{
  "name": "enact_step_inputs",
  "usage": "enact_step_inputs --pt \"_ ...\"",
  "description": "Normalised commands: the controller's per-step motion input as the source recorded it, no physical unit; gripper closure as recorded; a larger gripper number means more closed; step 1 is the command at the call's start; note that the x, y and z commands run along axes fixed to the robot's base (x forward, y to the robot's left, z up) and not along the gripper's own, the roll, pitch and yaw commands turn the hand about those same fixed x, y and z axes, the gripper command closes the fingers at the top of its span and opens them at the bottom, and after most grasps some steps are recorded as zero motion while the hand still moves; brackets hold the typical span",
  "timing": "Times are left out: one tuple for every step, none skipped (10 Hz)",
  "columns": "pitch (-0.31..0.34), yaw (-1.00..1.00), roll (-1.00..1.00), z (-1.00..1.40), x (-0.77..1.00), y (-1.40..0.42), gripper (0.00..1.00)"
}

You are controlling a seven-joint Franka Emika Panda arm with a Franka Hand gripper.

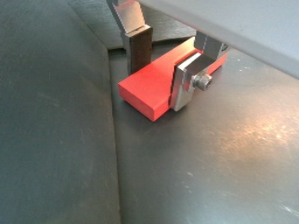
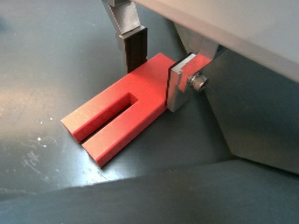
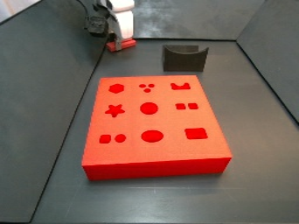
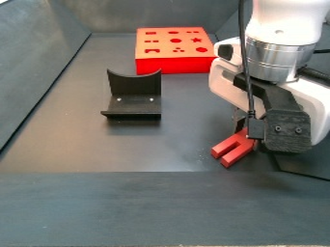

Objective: Pick up the double-square object. Move up. Place the double-square object on the fixture. Regrasp the double-square object. Move to above the board. Insert the double-square object.
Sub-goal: Pick up the double-square object, then move up.

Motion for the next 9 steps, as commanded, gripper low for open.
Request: enact_step_inputs --pt "0.000 0.00 0.00 0.00 0.00 0.00 1.00" --pt "0.000 0.00 0.00 0.00 0.00 0.00 1.00" --pt "0.000 0.00 0.00 0.00 0.00 0.00 1.00" --pt "0.000 0.00 0.00 0.83 0.00 0.00 1.00" --pt "0.033 0.04 -0.01 0.78 -0.07 -0.05 1.00" --pt "0.046 0.03 0.02 0.67 -0.09 -0.05 1.00" --pt "0.058 0.02 0.05 0.56 -0.07 -0.03 1.00" --pt "0.089 0.00 0.08 0.41 -0.04 -0.02 1.00" --pt "0.113 -0.01 0.10 0.31 -0.03 -0.01 1.00"
